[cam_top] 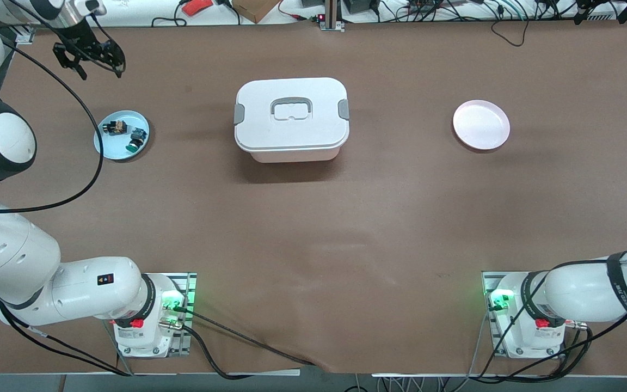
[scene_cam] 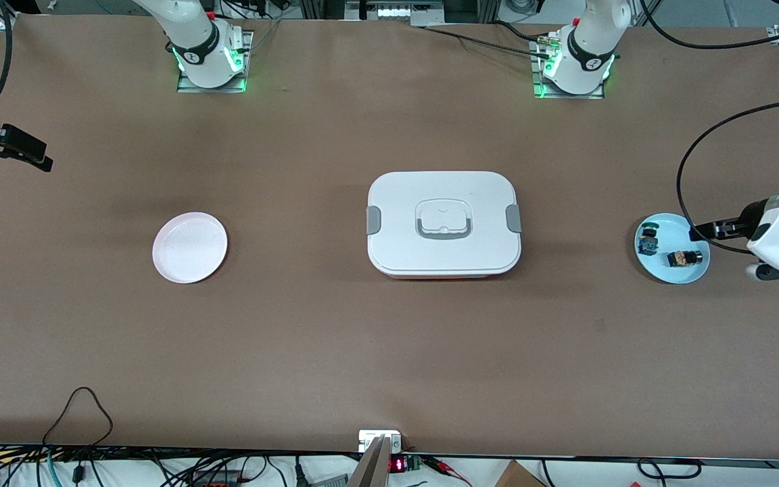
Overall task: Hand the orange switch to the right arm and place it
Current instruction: 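Grasp the orange-and-black switch with the left gripper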
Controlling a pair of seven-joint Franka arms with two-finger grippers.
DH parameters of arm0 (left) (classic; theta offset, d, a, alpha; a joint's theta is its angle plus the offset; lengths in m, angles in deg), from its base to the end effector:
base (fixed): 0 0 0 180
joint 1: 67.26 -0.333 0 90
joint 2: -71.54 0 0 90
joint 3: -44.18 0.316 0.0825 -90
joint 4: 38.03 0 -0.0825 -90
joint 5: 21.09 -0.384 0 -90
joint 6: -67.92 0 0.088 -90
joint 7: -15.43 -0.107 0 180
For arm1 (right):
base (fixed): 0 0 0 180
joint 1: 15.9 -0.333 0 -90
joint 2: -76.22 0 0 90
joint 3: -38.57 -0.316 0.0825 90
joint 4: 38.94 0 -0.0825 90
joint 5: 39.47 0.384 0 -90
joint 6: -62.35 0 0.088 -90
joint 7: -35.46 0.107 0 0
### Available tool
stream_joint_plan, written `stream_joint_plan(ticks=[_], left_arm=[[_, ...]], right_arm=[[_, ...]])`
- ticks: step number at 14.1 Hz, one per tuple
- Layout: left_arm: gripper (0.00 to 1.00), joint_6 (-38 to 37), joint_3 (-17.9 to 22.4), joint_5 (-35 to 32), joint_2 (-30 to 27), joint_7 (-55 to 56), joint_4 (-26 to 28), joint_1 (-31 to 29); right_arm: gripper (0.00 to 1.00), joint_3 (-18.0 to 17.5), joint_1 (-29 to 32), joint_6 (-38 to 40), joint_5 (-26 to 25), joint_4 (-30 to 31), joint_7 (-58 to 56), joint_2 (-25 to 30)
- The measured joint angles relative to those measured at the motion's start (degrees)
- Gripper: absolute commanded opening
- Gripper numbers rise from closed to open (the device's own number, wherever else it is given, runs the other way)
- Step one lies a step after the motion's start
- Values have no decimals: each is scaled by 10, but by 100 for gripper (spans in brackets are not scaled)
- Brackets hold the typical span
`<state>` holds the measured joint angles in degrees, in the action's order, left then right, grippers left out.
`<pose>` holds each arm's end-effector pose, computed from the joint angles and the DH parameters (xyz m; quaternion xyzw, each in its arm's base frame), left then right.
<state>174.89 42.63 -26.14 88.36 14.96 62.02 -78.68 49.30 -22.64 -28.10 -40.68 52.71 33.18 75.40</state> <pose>0.6081 0.1138 0.3914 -0.9934 -0.0654 0.0891 0.0290 0.5569 -0.0404 0.6038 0.9997 -0.0147 -0.0181 0.0109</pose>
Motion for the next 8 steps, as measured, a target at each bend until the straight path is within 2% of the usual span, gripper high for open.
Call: stream_joint_plan(ticks=[5,8], left_arm=[[100,185,1,-3,10,-18,124,-39],[100,291,1,-3,24,-63,177,-56]], right_arm=[[100,0,0,0,0,0,0,-1],[100,0,-1,1,0,0,0,-1]])
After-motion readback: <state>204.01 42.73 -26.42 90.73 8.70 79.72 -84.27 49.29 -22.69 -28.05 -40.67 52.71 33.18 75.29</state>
